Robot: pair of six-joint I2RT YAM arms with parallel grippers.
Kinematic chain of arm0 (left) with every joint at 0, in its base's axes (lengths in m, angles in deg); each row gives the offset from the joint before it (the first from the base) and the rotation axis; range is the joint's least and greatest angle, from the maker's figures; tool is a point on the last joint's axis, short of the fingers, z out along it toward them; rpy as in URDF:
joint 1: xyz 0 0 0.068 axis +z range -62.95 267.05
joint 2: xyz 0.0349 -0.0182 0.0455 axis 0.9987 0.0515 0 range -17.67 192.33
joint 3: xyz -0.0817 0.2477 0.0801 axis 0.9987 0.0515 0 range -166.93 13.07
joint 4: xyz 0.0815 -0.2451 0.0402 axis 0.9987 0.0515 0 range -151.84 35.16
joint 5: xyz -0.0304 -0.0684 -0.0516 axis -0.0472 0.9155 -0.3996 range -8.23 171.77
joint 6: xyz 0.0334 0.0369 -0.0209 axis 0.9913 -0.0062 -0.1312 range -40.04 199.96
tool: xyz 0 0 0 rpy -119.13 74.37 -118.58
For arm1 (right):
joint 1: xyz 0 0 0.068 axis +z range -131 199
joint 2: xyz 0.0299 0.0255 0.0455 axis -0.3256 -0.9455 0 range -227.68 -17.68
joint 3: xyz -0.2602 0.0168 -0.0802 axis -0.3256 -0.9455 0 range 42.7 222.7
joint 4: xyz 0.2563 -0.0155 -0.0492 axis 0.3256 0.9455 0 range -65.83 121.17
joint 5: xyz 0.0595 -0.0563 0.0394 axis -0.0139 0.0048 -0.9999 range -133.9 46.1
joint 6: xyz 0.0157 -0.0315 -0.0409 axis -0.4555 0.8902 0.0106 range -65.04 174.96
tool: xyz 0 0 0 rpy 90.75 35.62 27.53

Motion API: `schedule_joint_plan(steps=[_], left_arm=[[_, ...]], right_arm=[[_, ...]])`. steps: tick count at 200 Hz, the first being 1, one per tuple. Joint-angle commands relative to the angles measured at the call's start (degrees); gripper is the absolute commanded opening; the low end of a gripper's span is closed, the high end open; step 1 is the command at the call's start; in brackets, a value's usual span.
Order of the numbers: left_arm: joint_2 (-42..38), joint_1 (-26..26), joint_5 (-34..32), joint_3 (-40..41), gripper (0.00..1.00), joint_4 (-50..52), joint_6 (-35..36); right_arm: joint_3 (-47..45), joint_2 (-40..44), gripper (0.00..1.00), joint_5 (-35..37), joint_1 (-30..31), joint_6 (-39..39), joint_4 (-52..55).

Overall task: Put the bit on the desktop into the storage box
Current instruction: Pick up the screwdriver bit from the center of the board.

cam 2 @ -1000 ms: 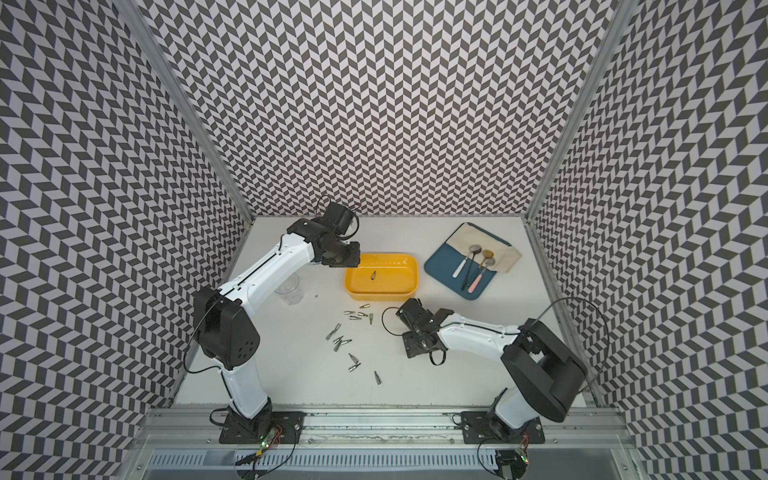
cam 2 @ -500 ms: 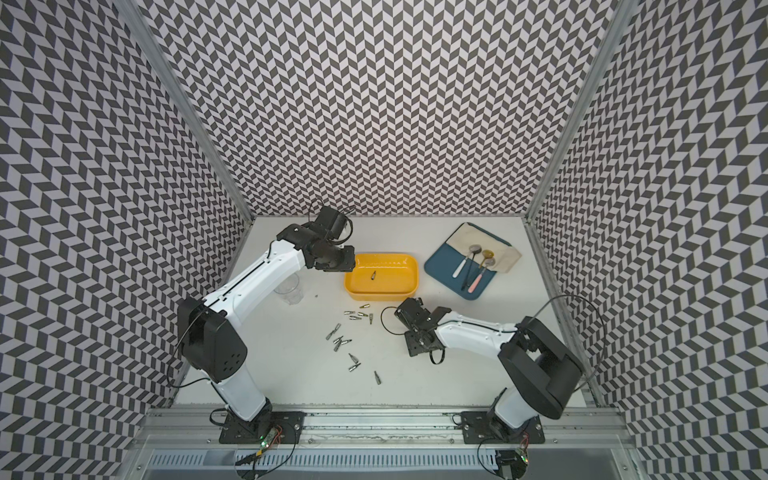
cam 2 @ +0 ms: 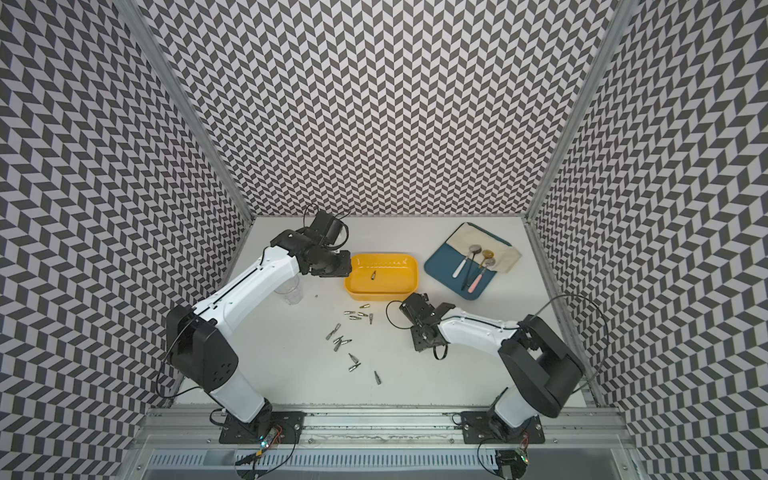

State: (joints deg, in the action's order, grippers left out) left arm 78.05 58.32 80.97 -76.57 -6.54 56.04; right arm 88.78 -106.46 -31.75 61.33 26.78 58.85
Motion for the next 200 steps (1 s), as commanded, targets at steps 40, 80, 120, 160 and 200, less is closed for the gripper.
schedule_joint_plan(steps=[40, 80, 120, 160, 200], left_arm=[[-2.91, -0.59, -0.76, 1.41, 0.42, -1.08, -0.60], [-4.15, -0.88, -0.70, 2.04, 0.42, -0.82, -0.95], [-6.52, -1.04, -0.55, 4.32, 0.42, -0.76, -1.38], [-9.04, -1.25, -0.85, 6.82, 0.43, -0.69, -1.73], [-10.03, -1.22, -1.05, 7.52, 0.43, -0.38, -1.87]], right_arm=[[-1.65, 2.22, 0.61, -2.82, -3.34, 1.91, -1.49], [-2.10, 5.77, 0.60, -6.44, -3.12, 2.24, -3.60], [-1.39, 4.86, 0.57, -6.72, -3.13, 3.43, -3.56], [-0.66, 2.38, 0.52, -5.89, -3.13, 3.79, -3.47], [-0.38, 1.30, 0.51, -4.30, -3.27, 4.41, -2.92]])
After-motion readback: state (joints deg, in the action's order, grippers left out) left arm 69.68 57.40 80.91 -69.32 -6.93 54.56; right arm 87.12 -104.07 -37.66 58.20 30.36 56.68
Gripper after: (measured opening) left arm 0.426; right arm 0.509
